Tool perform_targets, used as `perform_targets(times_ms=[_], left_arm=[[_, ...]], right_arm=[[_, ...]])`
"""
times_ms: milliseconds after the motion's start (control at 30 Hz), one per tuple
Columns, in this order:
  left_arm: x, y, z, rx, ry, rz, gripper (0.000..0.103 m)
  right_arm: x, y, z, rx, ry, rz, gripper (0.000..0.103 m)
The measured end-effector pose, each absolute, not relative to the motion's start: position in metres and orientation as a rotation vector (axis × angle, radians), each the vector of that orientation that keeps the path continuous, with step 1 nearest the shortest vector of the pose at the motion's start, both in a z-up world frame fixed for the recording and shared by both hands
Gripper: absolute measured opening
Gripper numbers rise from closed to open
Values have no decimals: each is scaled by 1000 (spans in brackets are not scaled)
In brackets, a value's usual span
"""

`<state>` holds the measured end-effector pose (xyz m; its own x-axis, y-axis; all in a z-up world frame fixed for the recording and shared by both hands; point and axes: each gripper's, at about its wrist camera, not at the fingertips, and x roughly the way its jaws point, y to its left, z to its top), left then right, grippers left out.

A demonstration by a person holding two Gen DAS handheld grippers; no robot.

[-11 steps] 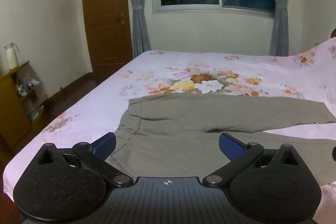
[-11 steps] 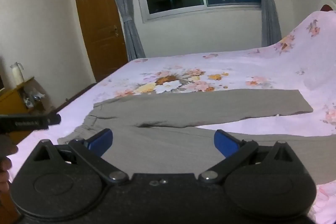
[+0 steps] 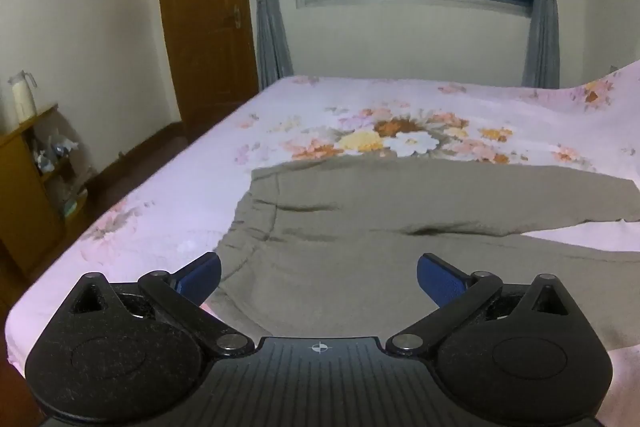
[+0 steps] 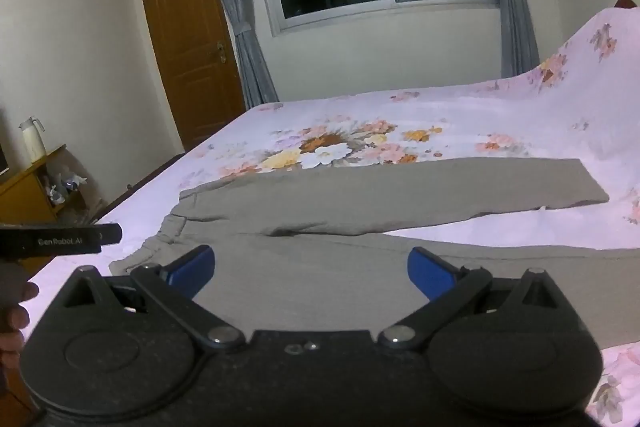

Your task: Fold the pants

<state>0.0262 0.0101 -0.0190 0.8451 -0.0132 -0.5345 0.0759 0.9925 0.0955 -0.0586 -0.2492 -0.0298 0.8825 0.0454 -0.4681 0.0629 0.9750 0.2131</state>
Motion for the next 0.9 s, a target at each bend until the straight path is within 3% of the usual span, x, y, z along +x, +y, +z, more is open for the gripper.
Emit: perform_targets(times_ms=[400,900], left_arm=[[60,20,-29,117,611,-23,103],[6,22,-3,101,541,17,103]], right_arm=[[-31,-233,-28,211,527,-23,103],[-73,-234,0,191,447,-19,103]])
